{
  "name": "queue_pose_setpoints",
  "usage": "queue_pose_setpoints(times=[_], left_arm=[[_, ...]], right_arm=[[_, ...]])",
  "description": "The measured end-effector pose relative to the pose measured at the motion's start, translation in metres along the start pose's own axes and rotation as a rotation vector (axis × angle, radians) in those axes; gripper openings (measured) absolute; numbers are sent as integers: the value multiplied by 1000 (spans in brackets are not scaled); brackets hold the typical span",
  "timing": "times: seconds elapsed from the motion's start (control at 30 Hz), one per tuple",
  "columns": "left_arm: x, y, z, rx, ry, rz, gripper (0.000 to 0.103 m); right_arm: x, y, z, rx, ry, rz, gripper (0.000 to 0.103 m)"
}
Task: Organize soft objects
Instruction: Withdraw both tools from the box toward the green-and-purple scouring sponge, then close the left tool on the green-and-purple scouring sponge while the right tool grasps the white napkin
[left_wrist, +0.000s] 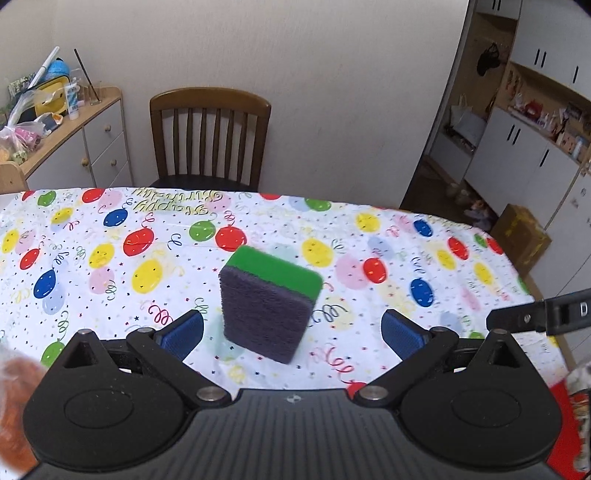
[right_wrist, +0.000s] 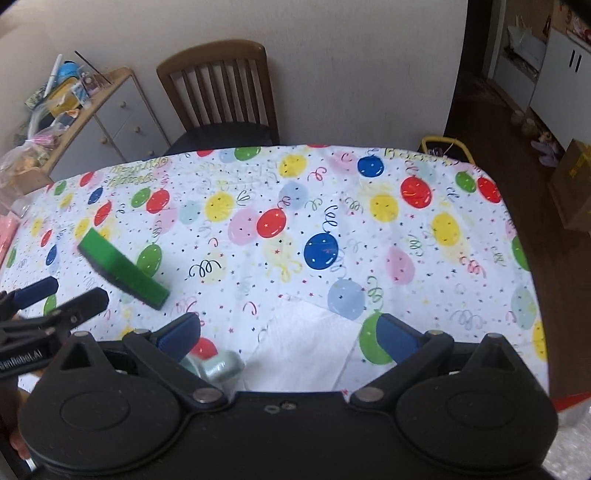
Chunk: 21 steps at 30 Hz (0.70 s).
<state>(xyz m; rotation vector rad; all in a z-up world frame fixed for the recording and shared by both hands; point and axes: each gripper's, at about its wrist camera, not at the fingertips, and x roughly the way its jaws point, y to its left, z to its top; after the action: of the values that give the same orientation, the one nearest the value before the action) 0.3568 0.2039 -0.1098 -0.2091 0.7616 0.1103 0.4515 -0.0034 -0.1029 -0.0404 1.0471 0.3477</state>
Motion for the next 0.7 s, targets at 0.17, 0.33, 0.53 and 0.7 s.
queue_pose_setpoints(times=[0.17, 0.33, 0.53, 0.7], left_arm=[[22, 6, -2, 19, 3, 7, 103], [38, 10, -5, 4, -6, 13, 103], [52, 5, -9, 51, -51, 27, 103], [62, 3, -16, 70, -76, 34, 103]], right_arm=[[29, 5, 9, 36, 47, -14, 102], [56, 3, 11, 70, 90, -34, 101], [82, -8, 8, 138, 137, -73, 100], [97, -12, 1, 160, 173, -91, 100]])
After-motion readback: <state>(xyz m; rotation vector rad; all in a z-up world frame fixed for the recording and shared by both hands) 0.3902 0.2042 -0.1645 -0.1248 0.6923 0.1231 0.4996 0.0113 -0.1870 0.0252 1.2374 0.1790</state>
